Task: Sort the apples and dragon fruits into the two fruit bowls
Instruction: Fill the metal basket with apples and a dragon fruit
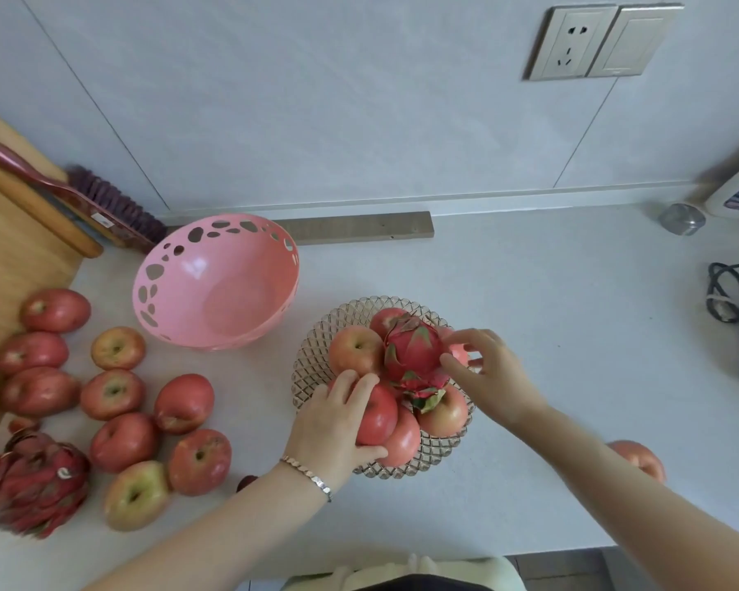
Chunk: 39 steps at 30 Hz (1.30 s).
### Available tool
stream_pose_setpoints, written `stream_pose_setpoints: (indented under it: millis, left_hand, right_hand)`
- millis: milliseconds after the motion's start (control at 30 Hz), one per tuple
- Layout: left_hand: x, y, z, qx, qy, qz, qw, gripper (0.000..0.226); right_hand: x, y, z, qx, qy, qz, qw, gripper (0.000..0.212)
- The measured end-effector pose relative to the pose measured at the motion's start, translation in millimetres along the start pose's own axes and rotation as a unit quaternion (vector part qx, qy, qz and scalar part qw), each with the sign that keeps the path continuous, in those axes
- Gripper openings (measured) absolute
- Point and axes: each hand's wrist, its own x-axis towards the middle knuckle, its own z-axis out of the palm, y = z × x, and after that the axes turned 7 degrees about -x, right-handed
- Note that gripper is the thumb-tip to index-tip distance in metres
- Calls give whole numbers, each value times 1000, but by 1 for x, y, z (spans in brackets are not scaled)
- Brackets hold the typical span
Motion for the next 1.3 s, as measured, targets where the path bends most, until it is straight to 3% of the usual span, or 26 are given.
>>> stream_pose_setpoints:
  millis: [133, 300, 433, 667, 833, 933, 1067, 1167, 1300]
  left_hand:
    - [-3, -6, 11, -12, 61, 39, 997, 97]
    - [-1, -6, 12, -54, 66, 23, 996, 91]
    - [6, -8, 14, -102, 77, -8, 992, 83]
    - [6, -9, 14, -121, 73, -15, 990, 74]
    - [16, -14, 1, -180, 144, -77, 970, 69]
    - [38, -18, -5, -277, 97, -108, 950, 63]
    - [54, -14, -1, -318, 45, -90, 943, 51]
    - [54, -18, 1, -357, 47, -83, 929, 48]
    - [54, -25, -2, -350, -10, -69, 934, 52]
  right_hand:
    - [-7, 10, 12, 26, 9, 32, 999, 18]
    - [-14, 8, 26, 113, -24, 60, 991, 53]
    - [-11, 7, 40, 133, 7, 86, 987, 69]
    - [-8, 7, 55, 119, 32, 115, 986, 70]
    - [-6, 13, 51, 137, 47, 121, 982, 57]
    - [-5, 13, 51, 152, 54, 135, 978, 51]
    - [-3, 12, 55, 153, 53, 150, 975, 51]
    - [-2, 9, 59, 150, 32, 170, 973, 62]
    - [-3, 8, 60, 158, 31, 181, 970, 70]
